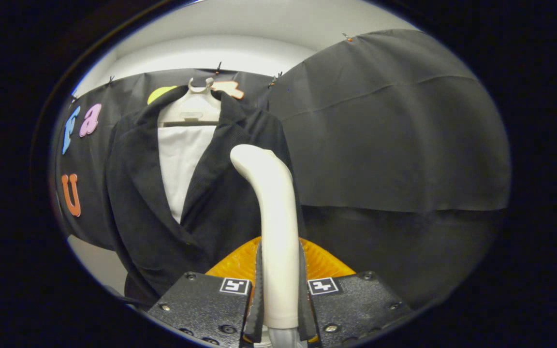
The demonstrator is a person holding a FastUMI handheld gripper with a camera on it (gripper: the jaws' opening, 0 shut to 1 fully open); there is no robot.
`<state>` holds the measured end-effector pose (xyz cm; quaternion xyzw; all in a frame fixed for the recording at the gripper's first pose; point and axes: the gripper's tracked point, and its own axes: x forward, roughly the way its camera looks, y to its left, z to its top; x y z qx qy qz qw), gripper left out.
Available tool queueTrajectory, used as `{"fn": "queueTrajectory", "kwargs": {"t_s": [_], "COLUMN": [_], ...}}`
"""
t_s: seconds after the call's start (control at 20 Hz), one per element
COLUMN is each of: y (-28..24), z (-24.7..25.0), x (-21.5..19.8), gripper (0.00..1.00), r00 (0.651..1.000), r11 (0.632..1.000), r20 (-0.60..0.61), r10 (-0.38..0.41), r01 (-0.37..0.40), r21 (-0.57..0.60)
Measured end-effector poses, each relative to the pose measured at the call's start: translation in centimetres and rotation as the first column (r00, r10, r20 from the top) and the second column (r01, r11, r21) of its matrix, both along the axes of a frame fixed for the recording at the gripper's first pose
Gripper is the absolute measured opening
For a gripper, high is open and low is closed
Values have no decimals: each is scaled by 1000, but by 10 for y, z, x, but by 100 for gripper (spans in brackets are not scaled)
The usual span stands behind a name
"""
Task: Iron the clothes twice with a garment steamer, once on the left side and once on the right side.
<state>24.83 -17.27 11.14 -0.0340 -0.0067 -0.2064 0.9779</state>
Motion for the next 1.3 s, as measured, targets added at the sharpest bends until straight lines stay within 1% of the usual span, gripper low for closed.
{"fn": "queueTrajectory", "kwargs": {"t_s": [0.5,0.95,1.3], "y": [-14,-12,-7], "z": [-71,-120,-149], "x": [3,5,-10], "gripper": [31,31,31], "r00": [991,976,964], "r11": [998,996,996], "r20": [-117,-202,-248], "r10": [-65,-86,-91], "r01": [67,90,93], "r21": [12,8,-4]}}
